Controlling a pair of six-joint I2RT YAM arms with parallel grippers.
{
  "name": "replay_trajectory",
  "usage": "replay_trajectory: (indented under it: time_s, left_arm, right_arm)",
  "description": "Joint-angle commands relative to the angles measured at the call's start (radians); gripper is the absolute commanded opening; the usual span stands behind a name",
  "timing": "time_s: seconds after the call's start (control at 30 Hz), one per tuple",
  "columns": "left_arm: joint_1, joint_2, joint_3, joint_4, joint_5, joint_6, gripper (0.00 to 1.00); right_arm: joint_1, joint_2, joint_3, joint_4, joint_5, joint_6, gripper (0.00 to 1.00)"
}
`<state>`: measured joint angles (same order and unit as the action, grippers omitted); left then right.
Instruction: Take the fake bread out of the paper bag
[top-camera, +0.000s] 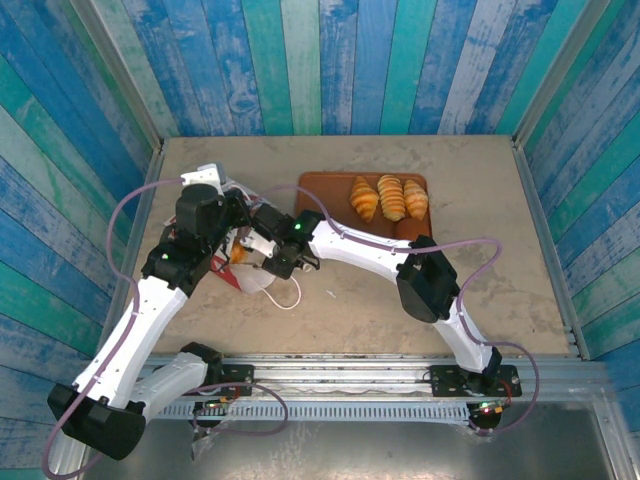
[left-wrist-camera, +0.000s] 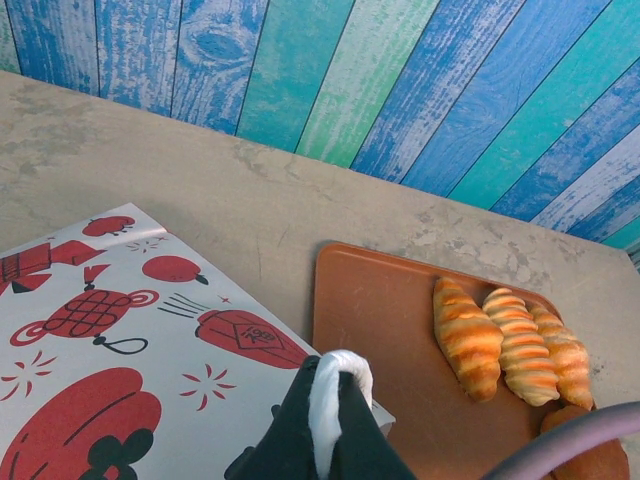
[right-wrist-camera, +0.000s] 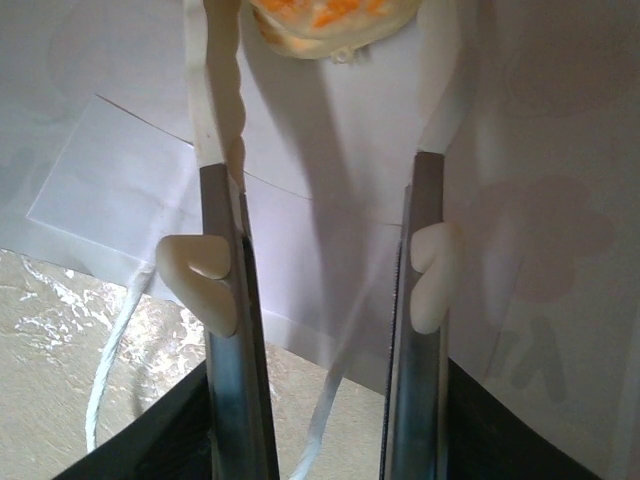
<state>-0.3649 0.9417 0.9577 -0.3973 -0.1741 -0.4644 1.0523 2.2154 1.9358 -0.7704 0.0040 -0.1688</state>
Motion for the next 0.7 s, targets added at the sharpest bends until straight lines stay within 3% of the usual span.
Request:
replay_trajectory:
  time_s: [0.0,0.67]
  left_arm:
    - [-0.003,-0.010,0.010,0.015,-0.011,0.005,0.00]
    - [-0.003,0.012,-0.014,0.031,-0.041,-0.019,0.00]
  right_arm:
    - [0.008,-0.007,0.014,-0.015,0.006,0.003,0.48]
    - [0.005,-0.314,-0.252,-0.064,0.076,-0.011,0.46]
